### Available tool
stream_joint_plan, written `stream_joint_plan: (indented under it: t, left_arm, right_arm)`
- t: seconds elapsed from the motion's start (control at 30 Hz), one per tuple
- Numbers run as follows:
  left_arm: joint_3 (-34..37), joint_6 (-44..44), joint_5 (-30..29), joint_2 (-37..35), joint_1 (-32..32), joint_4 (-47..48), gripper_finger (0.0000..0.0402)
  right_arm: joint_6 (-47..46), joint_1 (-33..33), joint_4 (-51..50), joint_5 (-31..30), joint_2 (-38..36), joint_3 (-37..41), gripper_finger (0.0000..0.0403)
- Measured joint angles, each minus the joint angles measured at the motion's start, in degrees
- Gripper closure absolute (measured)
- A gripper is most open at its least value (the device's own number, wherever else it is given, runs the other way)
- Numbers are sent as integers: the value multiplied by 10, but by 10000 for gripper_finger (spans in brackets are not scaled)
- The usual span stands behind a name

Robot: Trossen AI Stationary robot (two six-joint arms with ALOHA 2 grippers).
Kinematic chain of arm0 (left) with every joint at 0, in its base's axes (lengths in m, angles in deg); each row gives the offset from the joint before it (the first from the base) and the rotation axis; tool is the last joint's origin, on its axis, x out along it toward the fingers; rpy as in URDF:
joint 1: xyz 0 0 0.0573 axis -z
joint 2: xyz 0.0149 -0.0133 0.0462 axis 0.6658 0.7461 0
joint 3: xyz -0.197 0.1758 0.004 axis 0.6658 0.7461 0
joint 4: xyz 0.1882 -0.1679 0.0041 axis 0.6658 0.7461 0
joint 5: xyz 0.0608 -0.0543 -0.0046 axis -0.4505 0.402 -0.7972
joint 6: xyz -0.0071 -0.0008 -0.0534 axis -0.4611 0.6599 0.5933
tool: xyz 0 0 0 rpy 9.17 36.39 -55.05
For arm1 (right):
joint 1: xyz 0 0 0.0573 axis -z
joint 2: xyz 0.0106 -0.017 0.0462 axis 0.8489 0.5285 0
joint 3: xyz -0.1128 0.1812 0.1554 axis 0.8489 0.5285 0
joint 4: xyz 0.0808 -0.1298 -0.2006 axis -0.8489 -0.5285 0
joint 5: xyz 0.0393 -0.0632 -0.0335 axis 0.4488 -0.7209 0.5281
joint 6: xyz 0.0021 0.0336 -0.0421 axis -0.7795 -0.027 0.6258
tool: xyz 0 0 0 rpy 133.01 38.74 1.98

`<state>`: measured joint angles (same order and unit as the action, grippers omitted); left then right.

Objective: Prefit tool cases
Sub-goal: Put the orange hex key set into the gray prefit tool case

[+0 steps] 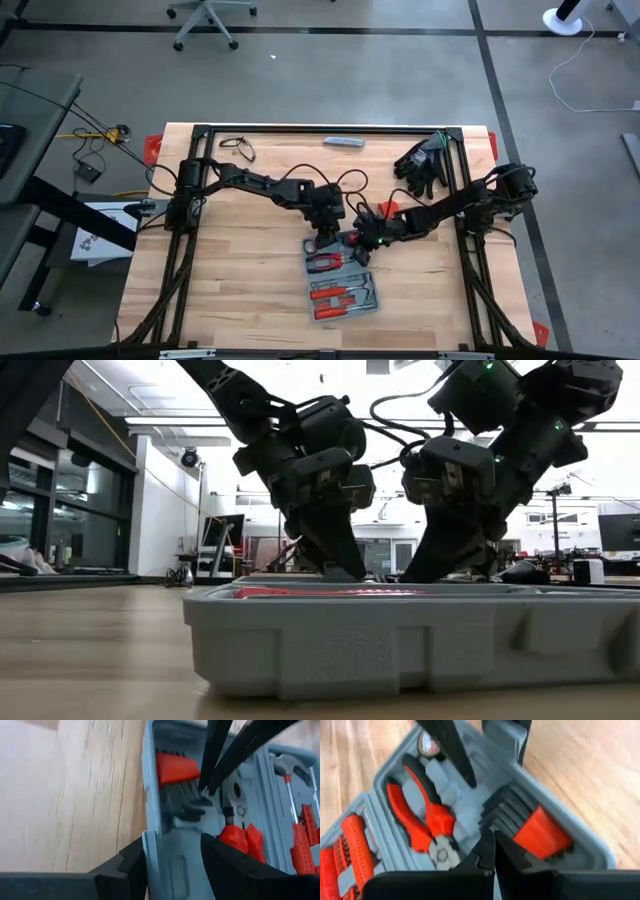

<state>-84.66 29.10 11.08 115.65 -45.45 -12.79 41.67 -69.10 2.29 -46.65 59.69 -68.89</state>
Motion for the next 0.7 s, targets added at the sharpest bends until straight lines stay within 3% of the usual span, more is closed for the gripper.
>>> stream_joint_plan:
  t: [0.5,0.7]
  left_arm:
    - [0,16,-2,0,0,-25,243]
    - [0,21,-7,0,0,-25,243]
  right_arm:
    - [3,13,25,26,-29,-1,403]
    - [15,13,-54,21,-64,-1,403]
